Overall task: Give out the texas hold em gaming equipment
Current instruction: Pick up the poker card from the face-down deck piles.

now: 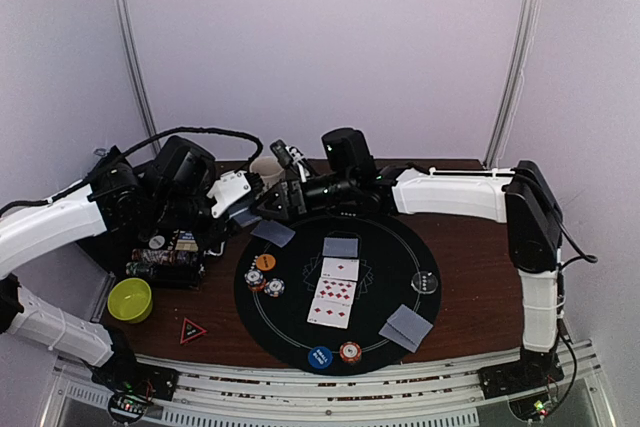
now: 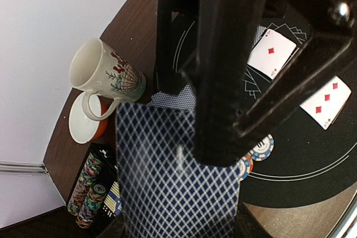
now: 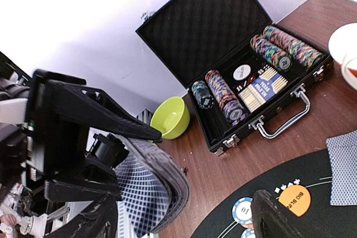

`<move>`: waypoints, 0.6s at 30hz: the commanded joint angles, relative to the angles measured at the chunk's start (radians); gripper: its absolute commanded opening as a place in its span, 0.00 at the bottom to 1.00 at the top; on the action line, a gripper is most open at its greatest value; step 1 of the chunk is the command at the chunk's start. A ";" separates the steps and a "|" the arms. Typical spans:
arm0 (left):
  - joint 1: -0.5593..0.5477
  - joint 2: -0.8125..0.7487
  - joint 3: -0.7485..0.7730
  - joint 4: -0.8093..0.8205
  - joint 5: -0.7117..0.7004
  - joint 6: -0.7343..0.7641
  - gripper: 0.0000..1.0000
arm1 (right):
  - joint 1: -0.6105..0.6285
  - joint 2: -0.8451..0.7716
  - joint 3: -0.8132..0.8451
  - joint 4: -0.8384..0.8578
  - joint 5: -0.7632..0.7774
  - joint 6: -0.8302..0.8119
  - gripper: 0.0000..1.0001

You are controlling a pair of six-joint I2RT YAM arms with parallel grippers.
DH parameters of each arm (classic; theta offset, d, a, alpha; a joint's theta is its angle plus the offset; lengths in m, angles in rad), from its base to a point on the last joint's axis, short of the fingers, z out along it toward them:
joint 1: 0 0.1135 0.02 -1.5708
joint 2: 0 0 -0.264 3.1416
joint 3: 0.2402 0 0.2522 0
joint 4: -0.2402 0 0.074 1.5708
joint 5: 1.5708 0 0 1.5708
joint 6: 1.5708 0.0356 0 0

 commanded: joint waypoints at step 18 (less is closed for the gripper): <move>-0.003 -0.011 0.029 0.037 0.009 0.019 0.46 | -0.026 0.051 0.178 -0.306 0.073 -0.112 0.30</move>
